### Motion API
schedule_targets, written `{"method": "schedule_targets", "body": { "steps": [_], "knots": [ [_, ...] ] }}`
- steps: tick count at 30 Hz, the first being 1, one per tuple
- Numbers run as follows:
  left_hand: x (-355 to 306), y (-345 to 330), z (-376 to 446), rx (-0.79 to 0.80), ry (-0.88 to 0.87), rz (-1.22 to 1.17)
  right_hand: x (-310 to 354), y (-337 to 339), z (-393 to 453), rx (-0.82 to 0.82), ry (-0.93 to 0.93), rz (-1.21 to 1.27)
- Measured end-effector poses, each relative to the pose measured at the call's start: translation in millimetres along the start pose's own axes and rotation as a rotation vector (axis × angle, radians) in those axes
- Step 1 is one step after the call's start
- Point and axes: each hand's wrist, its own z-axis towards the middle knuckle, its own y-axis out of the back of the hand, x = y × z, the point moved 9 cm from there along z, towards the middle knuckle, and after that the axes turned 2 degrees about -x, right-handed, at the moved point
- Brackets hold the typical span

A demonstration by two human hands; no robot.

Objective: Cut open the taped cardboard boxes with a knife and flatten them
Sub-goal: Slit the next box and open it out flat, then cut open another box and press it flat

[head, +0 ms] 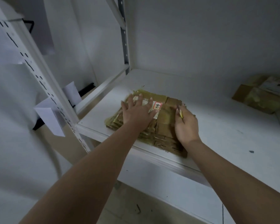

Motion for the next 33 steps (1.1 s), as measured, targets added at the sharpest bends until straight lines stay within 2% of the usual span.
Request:
{"method": "schedule_targets", "body": {
  "steps": [4,8,9,13,17,27,30,33],
  "knots": [
    [-31,30,-5,-0.158,-0.084,0.063,-10,37,-8,-0.089,-0.068,-0.06],
    [-36,47,-6,-0.137,0.02,-0.299,-24,64,-15,-0.137,-0.111,-0.12],
    [-42,52,-7,-0.139,0.02,-0.279,-28,71,-16,-0.147,-0.121,-0.126],
    [-80,67,-10,-0.178,-0.018,0.087,-51,100,-18,-0.182,-0.164,-0.152],
    [-143,70,-6,-0.26,-0.147,0.145,-80,140,-17,-0.211,-0.225,-0.189],
    [-344,4,18,-0.126,-0.406,-0.023,-175,279,9,-0.241,-0.304,-0.243],
    [-397,2,41,-0.162,-0.432,-0.116,-202,309,19,-0.216,-0.325,-0.261],
    [-433,8,73,-0.152,-0.349,-0.214,-222,326,28,-0.198,-0.316,-0.273]
  ]
}}
